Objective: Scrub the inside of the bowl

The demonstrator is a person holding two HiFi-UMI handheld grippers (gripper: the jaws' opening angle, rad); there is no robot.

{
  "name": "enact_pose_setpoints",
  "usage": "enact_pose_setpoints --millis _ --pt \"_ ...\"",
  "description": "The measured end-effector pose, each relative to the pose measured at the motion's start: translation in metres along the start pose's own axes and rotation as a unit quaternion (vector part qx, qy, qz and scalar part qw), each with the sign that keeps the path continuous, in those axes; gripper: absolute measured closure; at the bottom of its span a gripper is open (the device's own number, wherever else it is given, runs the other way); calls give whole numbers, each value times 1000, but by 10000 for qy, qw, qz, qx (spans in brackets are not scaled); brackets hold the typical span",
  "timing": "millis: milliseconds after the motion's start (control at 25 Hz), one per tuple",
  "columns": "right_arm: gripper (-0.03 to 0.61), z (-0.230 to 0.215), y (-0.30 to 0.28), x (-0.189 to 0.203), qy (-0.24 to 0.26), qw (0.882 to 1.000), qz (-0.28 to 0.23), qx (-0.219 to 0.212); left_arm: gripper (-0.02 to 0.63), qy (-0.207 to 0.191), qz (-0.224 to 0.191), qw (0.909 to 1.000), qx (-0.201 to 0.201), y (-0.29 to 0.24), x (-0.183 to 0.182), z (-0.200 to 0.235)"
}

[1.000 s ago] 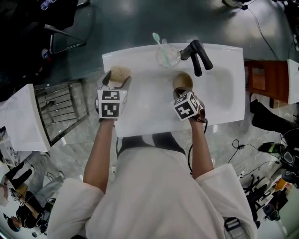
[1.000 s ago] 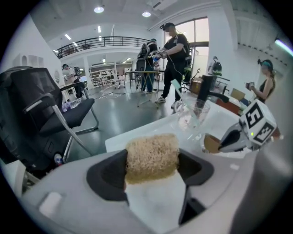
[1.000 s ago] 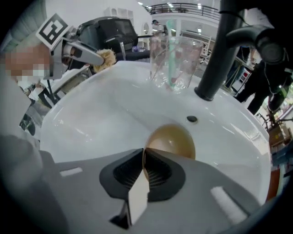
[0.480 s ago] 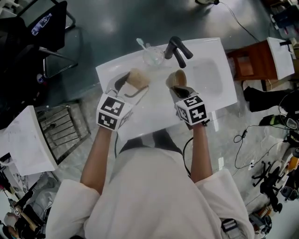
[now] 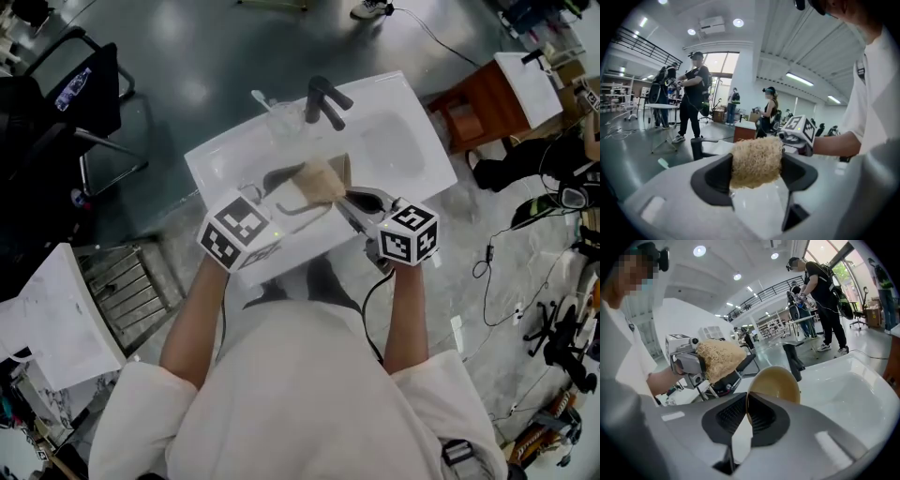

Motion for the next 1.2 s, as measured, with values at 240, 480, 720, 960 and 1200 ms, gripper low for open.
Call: enact_pose_setpoints --millis 240,480,720,960,1200 --pt "560 51 38 0 132 9919 -843 -939 318 -552 401 9960 581 -2 -9 -45" --pt "559 85 76 15 477 9828 -1155 -1358 321 -469 442 9936 925 1 -21 -74" --pt "559 111 109 26 634 9712 -1407 -1818 322 -437 499 9906 1197 6 -29 -82" --pt "558 125 117 31 669 9608 -1470 -2255 326 -279 585 9912 1154 9 -15 -66" --pt "557 138 118 27 663 9434 -1707 -2765 328 -106 673 9914 1119 16 11 -46"
Point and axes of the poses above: the fingertips, and each gripper's own axes: y backward along the fingers, z to its left, x out of its underside, the point moved 2 cm from there along y, backward along the fingers
